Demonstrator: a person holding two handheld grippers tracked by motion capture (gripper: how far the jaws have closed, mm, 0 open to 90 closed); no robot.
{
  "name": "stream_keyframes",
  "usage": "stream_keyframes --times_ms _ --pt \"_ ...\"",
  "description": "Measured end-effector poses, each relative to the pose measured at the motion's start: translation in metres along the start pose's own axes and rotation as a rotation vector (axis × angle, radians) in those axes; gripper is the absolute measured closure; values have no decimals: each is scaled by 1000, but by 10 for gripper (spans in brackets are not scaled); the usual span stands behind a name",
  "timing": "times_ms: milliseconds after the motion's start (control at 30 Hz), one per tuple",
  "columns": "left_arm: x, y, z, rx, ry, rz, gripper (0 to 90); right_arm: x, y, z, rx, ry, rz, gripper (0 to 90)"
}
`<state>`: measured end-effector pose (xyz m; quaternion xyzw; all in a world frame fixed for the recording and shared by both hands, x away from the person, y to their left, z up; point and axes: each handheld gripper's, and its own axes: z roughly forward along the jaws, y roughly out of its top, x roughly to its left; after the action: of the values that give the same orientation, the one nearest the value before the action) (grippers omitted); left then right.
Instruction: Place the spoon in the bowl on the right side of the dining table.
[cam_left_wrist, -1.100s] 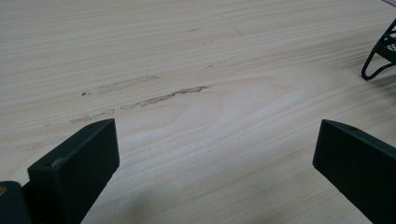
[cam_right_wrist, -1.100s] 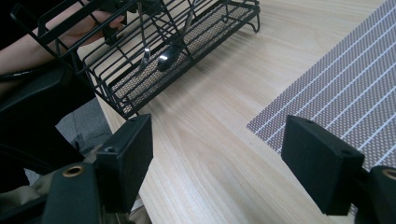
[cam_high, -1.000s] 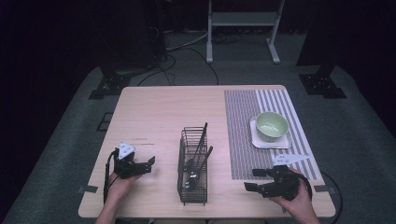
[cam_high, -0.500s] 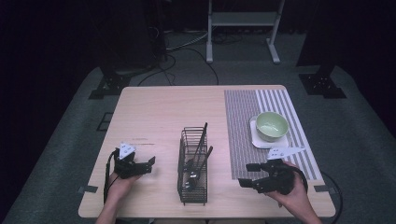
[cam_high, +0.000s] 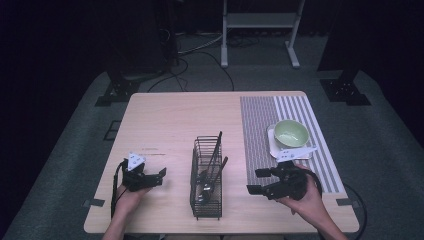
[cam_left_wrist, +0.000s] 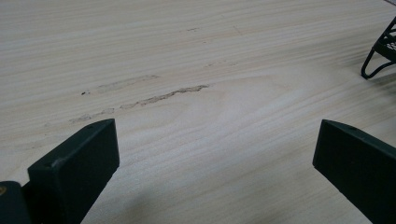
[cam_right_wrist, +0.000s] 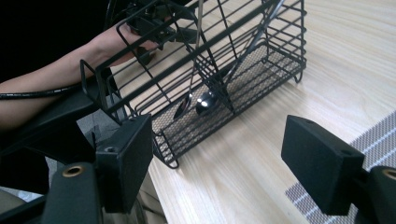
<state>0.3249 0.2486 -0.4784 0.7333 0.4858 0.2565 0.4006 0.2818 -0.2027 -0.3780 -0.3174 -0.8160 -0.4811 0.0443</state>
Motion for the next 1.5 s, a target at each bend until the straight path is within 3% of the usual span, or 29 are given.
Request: stream_keyframes --times_ms 400,1233,1500 --pt "0 0 0 0 -1 2 0 3 25 11 -2 21 -10 240" --pt "0 0 0 -1 -4 0 0 9 55 34 39 38 -35 252" --pt "0 0 0 -3 -6 0 0 10 63 41 49 39 -42 314"
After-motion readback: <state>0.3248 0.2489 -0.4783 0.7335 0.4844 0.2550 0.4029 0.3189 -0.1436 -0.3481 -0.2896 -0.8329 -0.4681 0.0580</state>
